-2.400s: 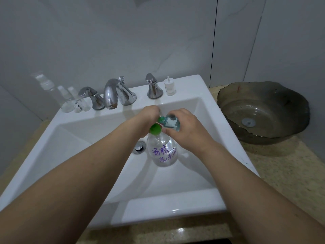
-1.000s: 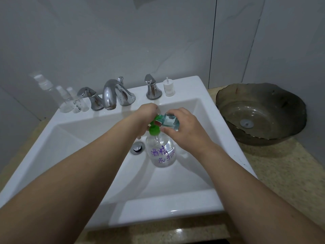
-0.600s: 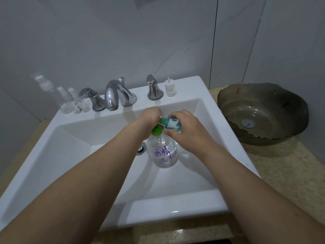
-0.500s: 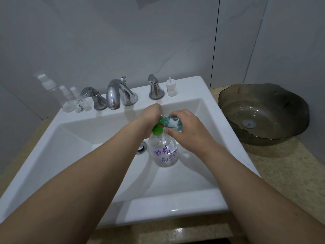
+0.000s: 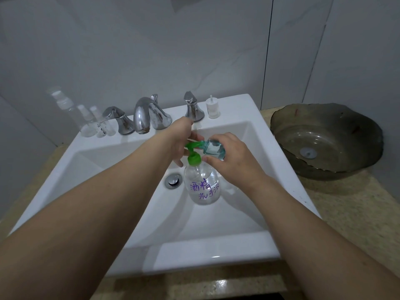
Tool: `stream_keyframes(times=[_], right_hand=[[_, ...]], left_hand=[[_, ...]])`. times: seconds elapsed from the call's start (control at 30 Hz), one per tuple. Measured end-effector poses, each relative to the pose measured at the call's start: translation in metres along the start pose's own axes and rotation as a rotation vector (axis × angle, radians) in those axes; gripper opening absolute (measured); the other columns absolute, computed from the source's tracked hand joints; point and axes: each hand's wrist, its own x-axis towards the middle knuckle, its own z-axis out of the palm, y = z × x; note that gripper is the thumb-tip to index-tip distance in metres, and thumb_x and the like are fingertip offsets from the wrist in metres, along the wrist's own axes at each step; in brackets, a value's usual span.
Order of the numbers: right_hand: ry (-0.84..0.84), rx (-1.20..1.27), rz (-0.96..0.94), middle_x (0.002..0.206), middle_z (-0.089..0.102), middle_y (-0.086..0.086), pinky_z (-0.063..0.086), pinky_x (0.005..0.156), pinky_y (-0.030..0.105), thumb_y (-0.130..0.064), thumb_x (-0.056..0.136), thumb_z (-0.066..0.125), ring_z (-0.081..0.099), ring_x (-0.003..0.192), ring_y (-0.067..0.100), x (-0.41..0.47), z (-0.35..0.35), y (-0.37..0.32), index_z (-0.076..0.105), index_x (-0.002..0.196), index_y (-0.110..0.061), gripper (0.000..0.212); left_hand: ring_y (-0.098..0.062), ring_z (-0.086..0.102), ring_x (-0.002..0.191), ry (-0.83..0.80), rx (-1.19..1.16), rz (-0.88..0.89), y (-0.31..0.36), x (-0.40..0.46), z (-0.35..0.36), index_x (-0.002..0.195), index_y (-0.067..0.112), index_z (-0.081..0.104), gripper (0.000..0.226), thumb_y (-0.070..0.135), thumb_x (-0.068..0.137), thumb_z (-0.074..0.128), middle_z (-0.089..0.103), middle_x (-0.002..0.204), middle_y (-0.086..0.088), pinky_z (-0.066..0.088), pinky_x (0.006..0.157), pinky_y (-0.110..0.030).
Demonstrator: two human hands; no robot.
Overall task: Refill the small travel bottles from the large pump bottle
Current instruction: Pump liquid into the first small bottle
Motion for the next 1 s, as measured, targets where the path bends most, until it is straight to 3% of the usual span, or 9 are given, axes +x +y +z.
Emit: stream_keyframes(times=[0.13,0.2,0.27,0.33,0.4,0.7,0.77,0.9,1.0], right_hand=[[0.002,-0.003,0.001,0.102,0.047,-0.008,0.038,0.082,0.016,-0.029,0.082,0.073,0.045,0.09,0.003,0.0,0.0,0.0,0.058,0.117,-0.015,0.041],[0.005,-0.006,0.001,0.102,0.047,-0.008,0.036,0.081,0.015,-0.029,0.081,0.074,0.045,0.09,0.002,0.0,0.001,0.0,0.059,0.117,-0.014,0.042],[-0.002,-0.01,0.009,0.102,0.047,-0.007,0.038,0.082,0.017,-0.03,0.081,0.074,0.046,0.091,0.004,0.0,0.0,0.0,0.059,0.117,-0.014,0.042],[-0.019,-0.035,0.018,0.102,0.048,-0.006,0.038,0.081,0.02,-0.031,0.08,0.074,0.046,0.089,0.007,0.0,-0.001,0.001,0.059,0.116,-0.015,0.042],[-0.034,-0.057,0.027,0.102,0.048,-0.005,0.037,0.079,0.02,-0.031,0.08,0.074,0.046,0.088,0.008,0.0,-0.001,0.001,0.059,0.115,-0.015,0.041],[-0.038,-0.043,0.023,0.101,0.047,-0.007,0.035,0.077,0.018,-0.03,0.08,0.075,0.046,0.088,0.007,-0.001,-0.001,-0.001,0.059,0.116,-0.015,0.042],[-0.022,-0.026,0.007,0.101,0.047,-0.007,0.038,0.08,0.018,-0.029,0.079,0.075,0.046,0.087,0.006,-0.002,-0.001,-0.001,0.06,0.116,-0.014,0.042],[0.016,-0.022,-0.006,0.099,0.046,-0.009,0.033,0.077,0.013,-0.029,0.08,0.074,0.043,0.085,0.002,-0.001,0.0,-0.001,0.059,0.116,-0.016,0.041],[0.019,-0.016,-0.013,0.099,0.045,-0.009,0.034,0.078,0.014,-0.029,0.08,0.074,0.043,0.085,0.002,-0.001,-0.001,-0.001,0.059,0.116,-0.016,0.04]], left_hand=[[-0.032,0.056,0.098,0.093,0.095,-0.012,-0.001,-0.003,0.008,0.102,0.009,0.061,0.041,0.035,0.095,0.031,0.066,0.099,-0.012,0.021,0.103,-0.066],[-0.029,0.055,0.082,0.13,0.141,-0.007,-0.002,-0.007,0.013,0.095,0.007,0.055,0.029,0.027,0.095,0.034,0.062,0.09,-0.013,0.024,0.101,-0.068],[-0.027,0.053,0.073,0.149,0.165,0.013,-0.002,-0.008,0.016,0.088,0.006,0.053,0.02,0.018,0.095,0.038,0.057,0.084,-0.014,0.037,0.095,-0.065],[-0.025,0.049,0.065,0.156,0.179,0.048,-0.004,-0.006,0.017,0.08,0.005,0.05,0.019,0.009,0.095,0.039,0.052,0.08,-0.014,0.047,0.064,-0.04],[-0.024,0.043,0.06,0.161,0.207,0.069,-0.006,-0.003,0.019,0.075,0.004,0.045,0.023,0.002,0.096,0.037,0.047,0.079,-0.014,0.03,0.047,-0.032],[-0.021,0.045,0.059,0.173,0.208,0.055,-0.005,-0.011,0.019,0.082,0.008,0.047,0.022,0.015,0.099,0.035,0.049,0.075,-0.01,0.023,0.047,-0.025],[-0.022,0.045,0.061,0.163,0.214,0.054,-0.004,-0.013,0.018,0.081,0.008,0.045,0.026,0.019,0.1,0.033,0.049,0.078,-0.01,0.022,0.049,-0.025],[-0.021,0.044,0.064,0.127,0.143,0.076,0.001,-0.019,0.016,0.104,0.01,0.049,0.025,0.025,0.102,0.029,0.052,0.091,-0.008,0.022,0.05,-0.026],[-0.02,0.044,0.064,0.128,0.146,0.086,0.004,-0.02,0.015,0.106,0.012,0.05,0.027,0.027,0.102,0.028,0.053,0.1,-0.009,0.021,0.05,-0.025]])
